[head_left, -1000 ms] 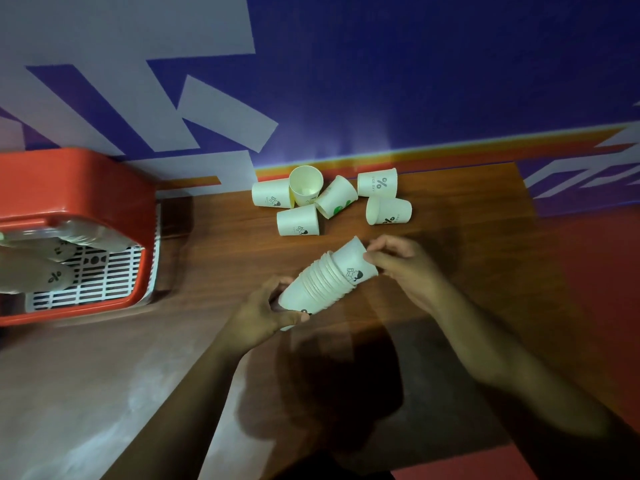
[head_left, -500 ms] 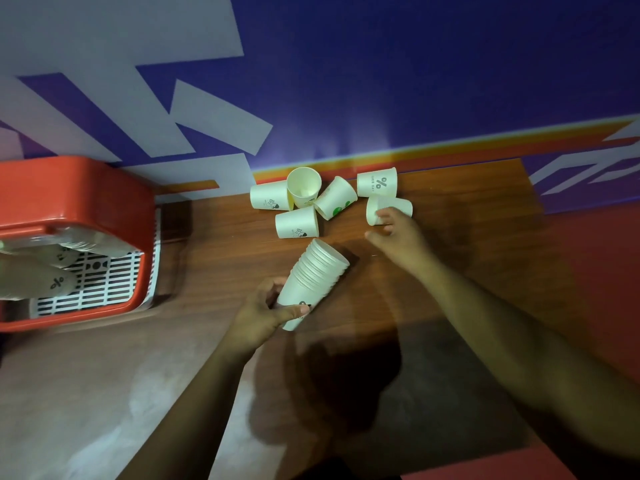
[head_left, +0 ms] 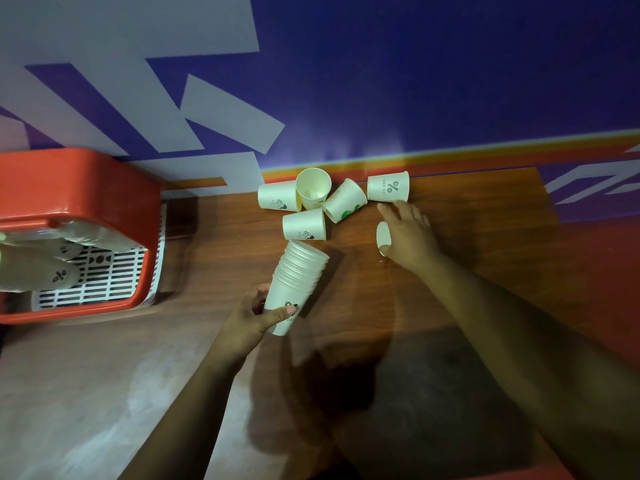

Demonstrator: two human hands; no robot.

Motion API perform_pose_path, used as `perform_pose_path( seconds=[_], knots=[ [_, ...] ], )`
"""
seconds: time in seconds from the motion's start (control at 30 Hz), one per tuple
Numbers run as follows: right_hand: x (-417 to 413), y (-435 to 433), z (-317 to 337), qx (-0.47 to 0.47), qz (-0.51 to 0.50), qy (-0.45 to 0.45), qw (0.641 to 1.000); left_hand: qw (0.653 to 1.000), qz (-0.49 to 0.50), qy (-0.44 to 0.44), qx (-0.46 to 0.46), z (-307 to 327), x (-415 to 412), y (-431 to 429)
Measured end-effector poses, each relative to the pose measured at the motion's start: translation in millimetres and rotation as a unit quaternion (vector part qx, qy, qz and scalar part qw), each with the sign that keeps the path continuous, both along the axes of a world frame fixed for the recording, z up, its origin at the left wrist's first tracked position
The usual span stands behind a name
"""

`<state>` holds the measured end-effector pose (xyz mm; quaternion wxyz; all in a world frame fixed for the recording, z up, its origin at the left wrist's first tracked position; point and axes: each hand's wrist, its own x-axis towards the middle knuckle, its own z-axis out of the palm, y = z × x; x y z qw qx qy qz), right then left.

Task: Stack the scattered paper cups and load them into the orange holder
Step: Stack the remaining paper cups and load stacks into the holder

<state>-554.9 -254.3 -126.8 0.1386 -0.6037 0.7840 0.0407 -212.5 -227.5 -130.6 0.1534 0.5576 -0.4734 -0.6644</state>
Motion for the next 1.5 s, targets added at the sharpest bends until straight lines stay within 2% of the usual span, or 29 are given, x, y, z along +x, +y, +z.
perform_pose_path(
  seconds=[0.1, 0.27, 0.37, 0.47, 0.6, 0.67, 0.7, 0.73, 0.77, 0.83, 0.93, 0.97, 1.1, 1.13, 1.23, 1.27, 1.4, 1.5],
  knots=[
    [-1.1, 2.0, -3.6, 0.069, 0.021, -0.021, 0.997, 1.000, 0.012, -0.003, 0.008, -0.5, -3.0, 1.3],
    [-3.0, 21.9, -7.2, 0.064, 0.015, -0.024, 0.998, 1.000, 0.011, -0.004, 0.011, 0.4, -8.7, 1.0],
    [-11.0, 35.5, -2.5, 0.128, 0.006, -0.065, 0.990, 1.000, 0.005, -0.007, 0.011, 1.0, -11.5, -0.9],
    [-18.4, 48.9, 1.2, 0.181, 0.064, -0.022, 0.981, 1.000, 0.005, -0.008, 0.014, 1.8, -16.2, -1.1],
    [-23.4, 55.1, -2.9, 0.121, 0.082, 0.037, 0.989, 1.000, 0.001, 0.001, 0.023, 1.4, -25.7, -0.8],
    [-21.2, 51.8, 1.5, 0.097, 0.020, -0.032, 0.995, 1.000, -0.003, 0.000, 0.021, -0.5, -29.2, -2.0],
    [-17.8, 49.4, 6.8, 0.076, -0.043, -0.111, 0.990, 1.000, -0.004, 0.002, 0.019, -0.2, -30.8, -2.7],
    [-13.1, 46.6, 14.2, 0.049, -0.114, -0.213, 0.969, 1.000, -0.009, 0.003, 0.016, -1.0, -31.7, -3.8],
    [-7.2, 43.5, 21.8, 0.020, -0.182, -0.322, 0.929, 1.000, -0.014, 0.002, 0.016, -1.8, -32.7, -4.9],
    [6.3, 38.7, 36.2, -0.048, -0.271, -0.501, 0.820, 0.999, -0.027, 0.002, 0.020, -2.0, -35.2, -7.0],
    [26.0, 35.3, 50.2, -0.102, -0.337, -0.641, 0.682, 0.998, -0.053, 0.005, 0.021, -2.1, -40.3, -8.2],
    [31.6, 34.5, 54.5, -0.107, -0.352, -0.662, 0.653, 0.998, -0.060, 0.004, 0.017, -0.8, -42.8, -8.3],
    [42.1, 32.6, 58.7, -0.111, -0.375, -0.688, 0.612, 0.998, -0.067, 0.005, 0.010, 3.7, -50.1, -9.7],
    [44.8, 33.1, 59.4, -0.104, -0.371, -0.679, 0.625, 0.997, -0.073, 0.007, 0.009, 4.0, -51.4, -10.4],
    [56.7, 36.0, 65.0, -0.057, -0.276, -0.580, 0.764, 0.998, -0.068, 0.016, 0.009, 5.7, -58.5, -13.2],
    [60.1, 36.8, 63.0, -0.039, -0.249, -0.572, 0.781, 0.998, -0.058, 0.019, 0.011, 5.7, -60.9, -14.8],
    [63.8, 29.8, 62.7, -0.003, -0.241, -0.618, 0.748, 0.999, -0.028, 0.029, 0.013, 9.5, -66.1, -23.1],
    [45.1, 7.2, 52.4, -0.045, -0.304, -0.599, 0.740, 0.999, -0.016, 0.032, 0.010, 12.2, -63.5, -29.7]
  ],
)
